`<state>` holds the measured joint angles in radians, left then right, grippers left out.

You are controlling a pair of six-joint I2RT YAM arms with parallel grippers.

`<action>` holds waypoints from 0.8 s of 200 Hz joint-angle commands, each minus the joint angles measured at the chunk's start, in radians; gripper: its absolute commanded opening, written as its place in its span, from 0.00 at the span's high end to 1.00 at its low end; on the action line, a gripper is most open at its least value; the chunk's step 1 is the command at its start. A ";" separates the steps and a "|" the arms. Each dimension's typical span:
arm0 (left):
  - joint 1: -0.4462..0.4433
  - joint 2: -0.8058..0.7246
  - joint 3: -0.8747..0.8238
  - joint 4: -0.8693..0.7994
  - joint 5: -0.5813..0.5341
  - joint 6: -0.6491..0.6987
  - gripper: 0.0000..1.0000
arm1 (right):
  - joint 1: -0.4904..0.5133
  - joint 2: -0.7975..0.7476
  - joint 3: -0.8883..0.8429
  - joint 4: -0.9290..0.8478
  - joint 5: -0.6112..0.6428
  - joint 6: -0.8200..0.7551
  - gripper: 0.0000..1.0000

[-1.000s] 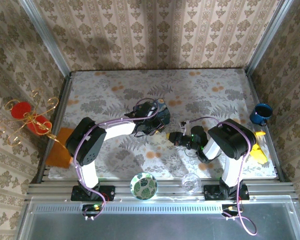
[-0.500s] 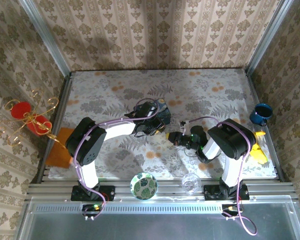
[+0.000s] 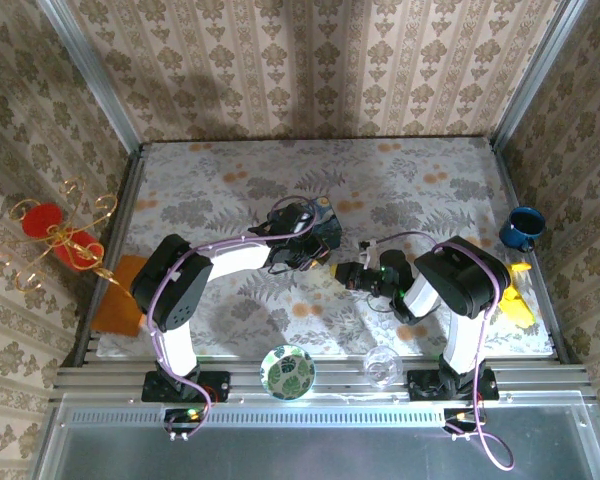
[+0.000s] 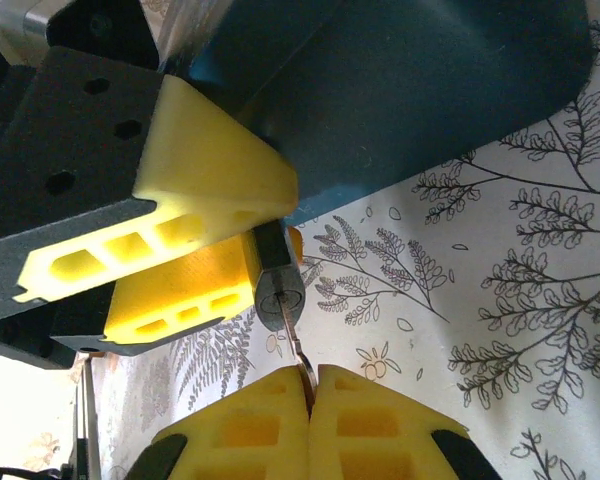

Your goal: Unlock a padlock with a key

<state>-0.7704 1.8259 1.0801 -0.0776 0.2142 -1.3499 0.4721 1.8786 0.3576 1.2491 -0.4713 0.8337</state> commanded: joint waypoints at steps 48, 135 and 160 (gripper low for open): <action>-0.003 0.001 0.001 -0.016 0.063 0.024 0.97 | 0.007 -0.048 0.087 -0.109 -0.020 -0.051 1.00; -0.008 -0.002 -0.009 0.008 0.118 0.037 0.99 | -0.031 -0.116 0.139 -0.216 -0.078 -0.107 1.00; -0.013 -0.003 -0.015 0.018 0.128 0.035 1.00 | -0.042 -0.128 0.164 -0.219 -0.084 -0.101 1.00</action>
<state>-0.7631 1.8259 1.0801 -0.0635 0.2470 -1.3312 0.4408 1.7977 0.4568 0.9844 -0.5320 0.7551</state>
